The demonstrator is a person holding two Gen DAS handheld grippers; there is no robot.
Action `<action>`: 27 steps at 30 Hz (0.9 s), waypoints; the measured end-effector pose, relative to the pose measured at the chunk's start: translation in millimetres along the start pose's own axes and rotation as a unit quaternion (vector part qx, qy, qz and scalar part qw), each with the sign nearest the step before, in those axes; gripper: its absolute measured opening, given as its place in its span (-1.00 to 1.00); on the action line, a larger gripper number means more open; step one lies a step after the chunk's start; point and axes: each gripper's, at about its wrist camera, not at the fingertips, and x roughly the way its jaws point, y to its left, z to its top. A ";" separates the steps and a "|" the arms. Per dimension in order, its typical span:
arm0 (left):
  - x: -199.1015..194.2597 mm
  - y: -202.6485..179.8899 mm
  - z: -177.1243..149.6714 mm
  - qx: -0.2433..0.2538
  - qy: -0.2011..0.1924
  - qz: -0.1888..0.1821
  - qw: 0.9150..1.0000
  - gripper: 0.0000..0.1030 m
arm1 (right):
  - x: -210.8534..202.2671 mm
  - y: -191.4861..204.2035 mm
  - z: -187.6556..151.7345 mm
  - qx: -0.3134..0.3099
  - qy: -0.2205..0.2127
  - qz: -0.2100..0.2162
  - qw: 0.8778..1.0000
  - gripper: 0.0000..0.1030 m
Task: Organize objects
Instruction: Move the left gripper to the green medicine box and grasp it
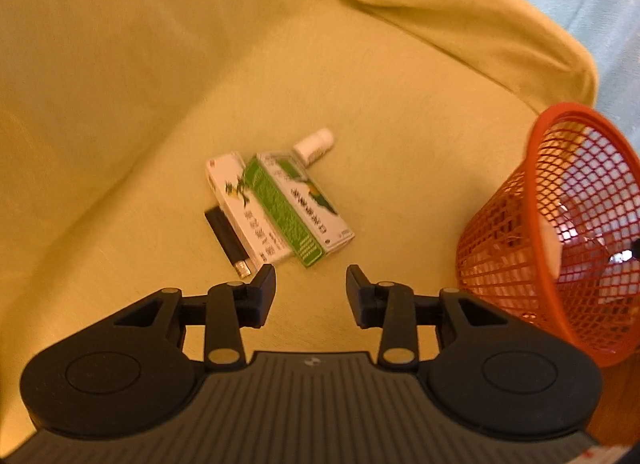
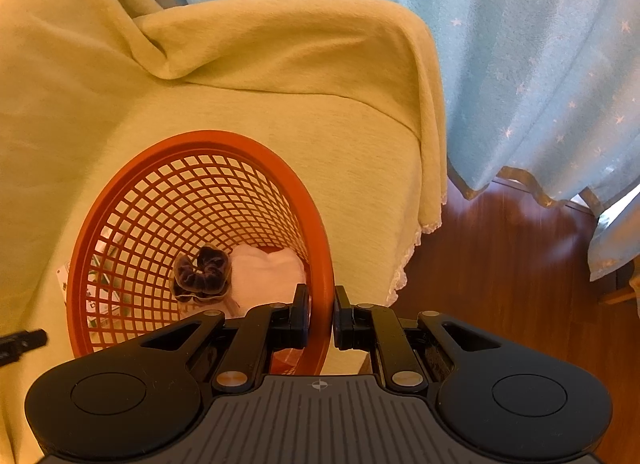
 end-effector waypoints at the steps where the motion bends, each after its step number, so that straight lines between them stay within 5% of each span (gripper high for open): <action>1: 6.1 1.5 -0.7 -0.007 0.003 -0.002 1.000 -0.36 | -0.1 -0.7 0.1 0.003 -0.001 -0.001 1.000 -0.85; 16: 68.8 11.0 2.0 -0.099 0.019 -0.031 0.994 -0.20 | 0.8 -22.2 14.6 0.031 -0.015 -0.028 0.999 -0.86; 27: 101.0 28.7 6.2 -0.204 0.022 -0.067 0.976 0.00 | 0.6 -29.2 19.8 0.031 -0.022 -0.033 0.999 -0.86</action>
